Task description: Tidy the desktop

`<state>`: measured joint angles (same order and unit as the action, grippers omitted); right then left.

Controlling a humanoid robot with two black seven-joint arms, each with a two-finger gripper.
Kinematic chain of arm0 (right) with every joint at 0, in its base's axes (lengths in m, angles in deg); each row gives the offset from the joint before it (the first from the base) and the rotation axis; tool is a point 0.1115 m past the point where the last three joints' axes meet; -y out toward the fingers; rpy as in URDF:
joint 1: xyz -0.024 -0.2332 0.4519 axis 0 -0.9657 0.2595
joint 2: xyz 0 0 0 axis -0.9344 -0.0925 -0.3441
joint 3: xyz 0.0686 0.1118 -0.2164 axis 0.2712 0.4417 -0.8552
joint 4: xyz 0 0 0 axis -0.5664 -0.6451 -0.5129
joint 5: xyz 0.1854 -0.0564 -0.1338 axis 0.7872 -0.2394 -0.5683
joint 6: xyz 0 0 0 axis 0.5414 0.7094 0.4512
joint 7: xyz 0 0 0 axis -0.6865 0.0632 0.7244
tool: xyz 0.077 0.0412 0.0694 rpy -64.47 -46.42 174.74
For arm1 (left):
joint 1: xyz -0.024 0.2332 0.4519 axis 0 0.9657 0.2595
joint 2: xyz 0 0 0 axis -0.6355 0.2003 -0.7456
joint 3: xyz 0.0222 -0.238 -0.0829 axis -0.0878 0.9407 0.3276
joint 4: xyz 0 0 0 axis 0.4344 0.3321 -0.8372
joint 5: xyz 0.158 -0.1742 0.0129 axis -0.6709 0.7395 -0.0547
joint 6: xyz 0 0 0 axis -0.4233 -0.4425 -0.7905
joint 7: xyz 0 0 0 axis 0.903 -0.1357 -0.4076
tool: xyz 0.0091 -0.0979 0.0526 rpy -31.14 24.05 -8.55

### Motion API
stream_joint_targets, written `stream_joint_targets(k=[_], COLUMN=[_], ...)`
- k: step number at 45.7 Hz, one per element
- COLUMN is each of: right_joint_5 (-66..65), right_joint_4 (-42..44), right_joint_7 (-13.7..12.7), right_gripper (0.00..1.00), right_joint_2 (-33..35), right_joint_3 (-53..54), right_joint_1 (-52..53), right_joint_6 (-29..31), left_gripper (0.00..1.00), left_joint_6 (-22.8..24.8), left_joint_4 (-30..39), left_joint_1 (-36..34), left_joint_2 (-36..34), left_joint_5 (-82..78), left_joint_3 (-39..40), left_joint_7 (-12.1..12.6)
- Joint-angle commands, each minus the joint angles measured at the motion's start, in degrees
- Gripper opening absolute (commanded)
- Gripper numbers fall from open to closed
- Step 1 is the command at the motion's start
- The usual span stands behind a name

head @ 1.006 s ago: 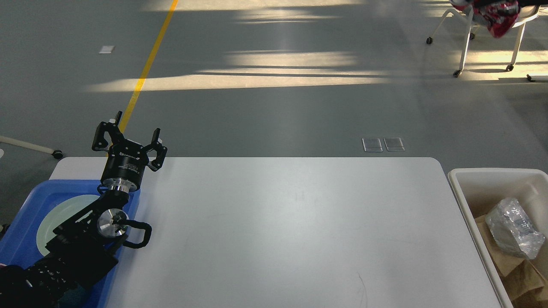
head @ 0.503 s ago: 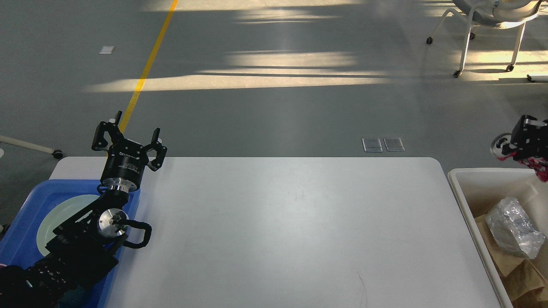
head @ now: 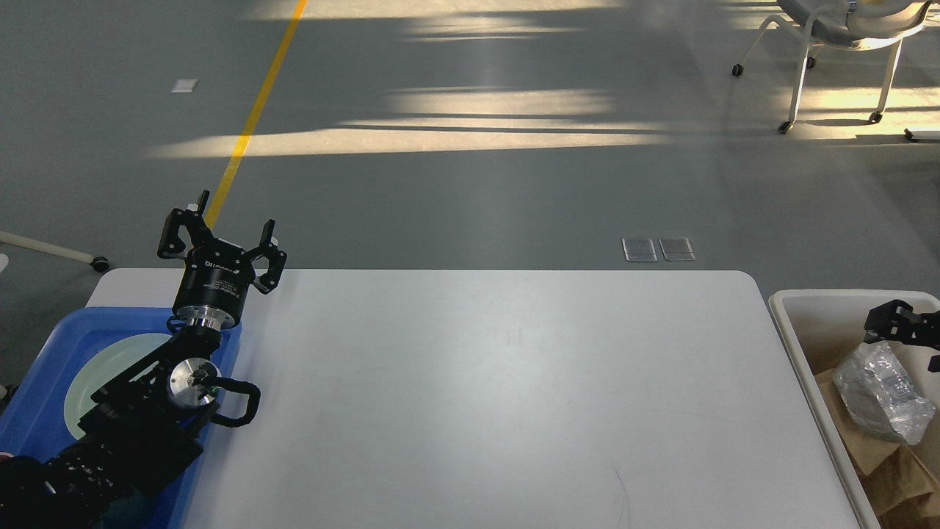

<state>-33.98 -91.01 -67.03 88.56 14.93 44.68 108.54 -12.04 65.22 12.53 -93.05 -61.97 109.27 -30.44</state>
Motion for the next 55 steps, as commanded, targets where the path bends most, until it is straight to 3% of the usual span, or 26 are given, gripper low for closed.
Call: stream_joint_targets(k=[1, 9, 23, 37, 41, 48, 55], right_joint_5=[0.08, 2.45, 17.92, 24.78, 24.96, 24.96, 25.66], right_joint_4=[0.08, -0.8, -2.29, -5.11, -5.02, -5.63, -6.69], right_joint_7=[0.01, 0.01, -0.08, -0.26, -1.57, -6.93, -7.55], right_gripper=[1.0, 1.0, 1.0, 1.0, 1.0, 1.0, 1.0], right_joint_2=[-0.4, -3.21, -8.4, -12.88, -14.11, -13.94, -13.59], right_joint_3=[0.26, 1.58, 1.67, 2.11, 1.93, 1.76, 1.32], right_joint_1=[0.63, 4.93, 18.9, 32.0, 34.46, 40.17, 50.19], right_joint_6=[-0.03, 0.24, 0.85, 5.42, 7.53, 12.35, 19.3], left_gripper=[0.96, 0.96, 0.96, 0.96, 0.96, 0.96, 0.96], left_joint_6=[0.0, 0.0, 0.0, 0.0, 0.0, 0.0, 0.0], left_joint_4=[0.0, 0.0, 0.0, 0.0, 0.0, 0.0, 0.0], left_joint_1=[-0.05, 0.04, 0.04, 0.04, -0.05, -0.05, 0.04], left_joint_2=[0.0, 0.0, 0.0, 0.0, 0.0, 0.0, 0.0], left_joint_5=[0.0, 0.0, 0.0, 0.0, 0.0, 0.0, 0.0], left_joint_3=[0.0, 0.0, 0.0, 0.0, 0.0, 0.0, 0.0], left_joint_7=[-0.01, -0.01, -0.01, -0.01, -0.01, 0.08, -0.01])
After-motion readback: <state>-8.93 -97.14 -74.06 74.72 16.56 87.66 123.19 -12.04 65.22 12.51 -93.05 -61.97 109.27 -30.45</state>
